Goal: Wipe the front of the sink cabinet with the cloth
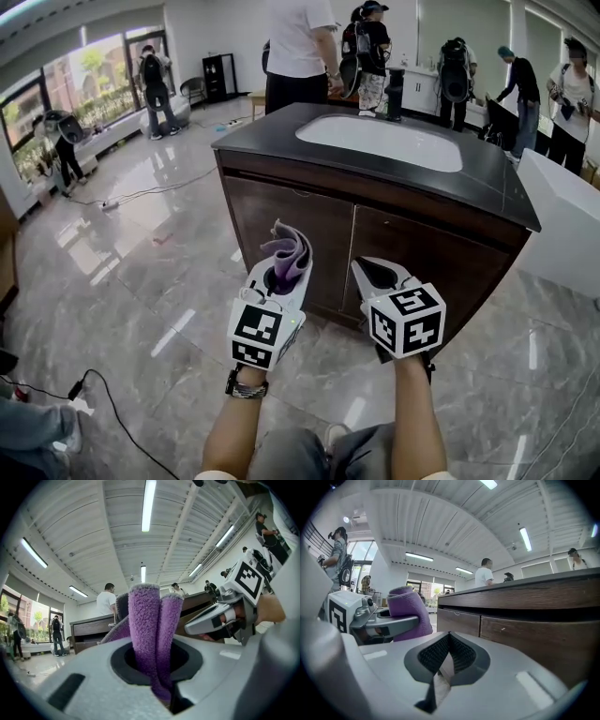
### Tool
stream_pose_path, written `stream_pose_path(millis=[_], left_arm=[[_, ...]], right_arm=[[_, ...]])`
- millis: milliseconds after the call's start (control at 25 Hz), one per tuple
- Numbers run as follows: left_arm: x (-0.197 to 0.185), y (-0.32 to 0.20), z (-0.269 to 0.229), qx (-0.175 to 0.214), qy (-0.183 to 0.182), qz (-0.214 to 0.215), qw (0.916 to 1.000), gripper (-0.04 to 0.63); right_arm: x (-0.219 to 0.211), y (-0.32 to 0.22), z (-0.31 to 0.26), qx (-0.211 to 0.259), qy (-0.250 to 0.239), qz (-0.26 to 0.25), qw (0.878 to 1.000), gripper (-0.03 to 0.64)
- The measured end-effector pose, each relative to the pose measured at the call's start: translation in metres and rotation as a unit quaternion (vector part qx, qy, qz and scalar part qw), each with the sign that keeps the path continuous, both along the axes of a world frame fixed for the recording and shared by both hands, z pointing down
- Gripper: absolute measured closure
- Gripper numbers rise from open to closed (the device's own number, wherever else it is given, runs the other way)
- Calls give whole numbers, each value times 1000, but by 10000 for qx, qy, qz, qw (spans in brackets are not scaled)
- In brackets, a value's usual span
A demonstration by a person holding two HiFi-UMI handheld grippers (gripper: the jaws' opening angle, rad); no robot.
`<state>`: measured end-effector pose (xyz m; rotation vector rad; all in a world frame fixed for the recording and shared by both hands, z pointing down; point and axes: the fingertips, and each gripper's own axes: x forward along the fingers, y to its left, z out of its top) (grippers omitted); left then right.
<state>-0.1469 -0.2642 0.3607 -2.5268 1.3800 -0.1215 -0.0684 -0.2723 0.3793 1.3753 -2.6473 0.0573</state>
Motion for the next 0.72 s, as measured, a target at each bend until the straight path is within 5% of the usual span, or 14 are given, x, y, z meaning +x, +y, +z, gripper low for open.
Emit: stream_pose_path(millis=[240,720], left_arm=[[-6,11,-1,131,-4,-187,9997,543],[-12,-28,-49,201,11,-309,9993,543]], right_arm=[[-14,11,-19,254,-255,-262,9990,611],[-14,-20,-73,943,-13,-421,9947,611]])
